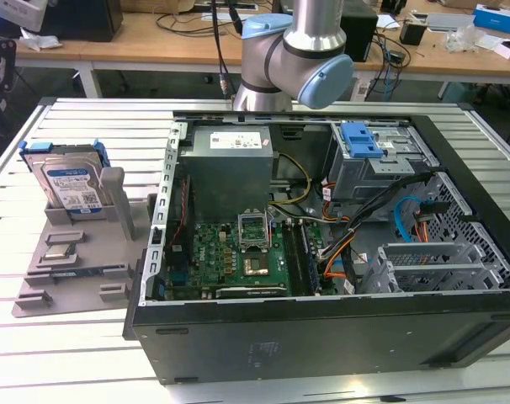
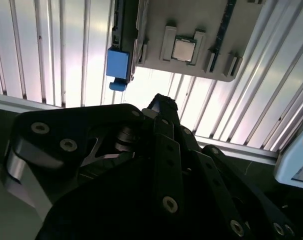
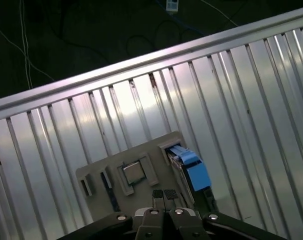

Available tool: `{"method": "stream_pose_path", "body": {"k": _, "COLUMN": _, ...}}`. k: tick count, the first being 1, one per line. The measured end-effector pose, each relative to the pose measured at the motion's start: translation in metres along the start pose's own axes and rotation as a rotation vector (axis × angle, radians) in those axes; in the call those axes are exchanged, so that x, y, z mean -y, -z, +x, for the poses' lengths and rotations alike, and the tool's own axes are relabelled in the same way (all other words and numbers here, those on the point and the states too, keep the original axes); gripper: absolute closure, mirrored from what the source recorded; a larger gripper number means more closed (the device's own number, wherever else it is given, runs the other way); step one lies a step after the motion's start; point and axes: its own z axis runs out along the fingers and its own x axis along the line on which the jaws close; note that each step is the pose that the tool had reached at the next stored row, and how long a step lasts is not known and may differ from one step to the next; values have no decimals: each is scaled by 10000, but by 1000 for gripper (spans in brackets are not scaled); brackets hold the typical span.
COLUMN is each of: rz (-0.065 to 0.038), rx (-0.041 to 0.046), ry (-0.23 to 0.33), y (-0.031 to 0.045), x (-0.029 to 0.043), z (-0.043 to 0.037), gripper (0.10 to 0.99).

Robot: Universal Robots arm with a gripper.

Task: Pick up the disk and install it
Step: 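Pick up the disk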

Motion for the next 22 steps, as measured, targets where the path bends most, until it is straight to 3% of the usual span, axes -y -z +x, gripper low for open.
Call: {"method": "stream_pose_path", "body": {"k": 22, "rz": -57, "rx": -111, "ry": 2470, "y": 0, "x": 0, "z": 0, "gripper": 980}}
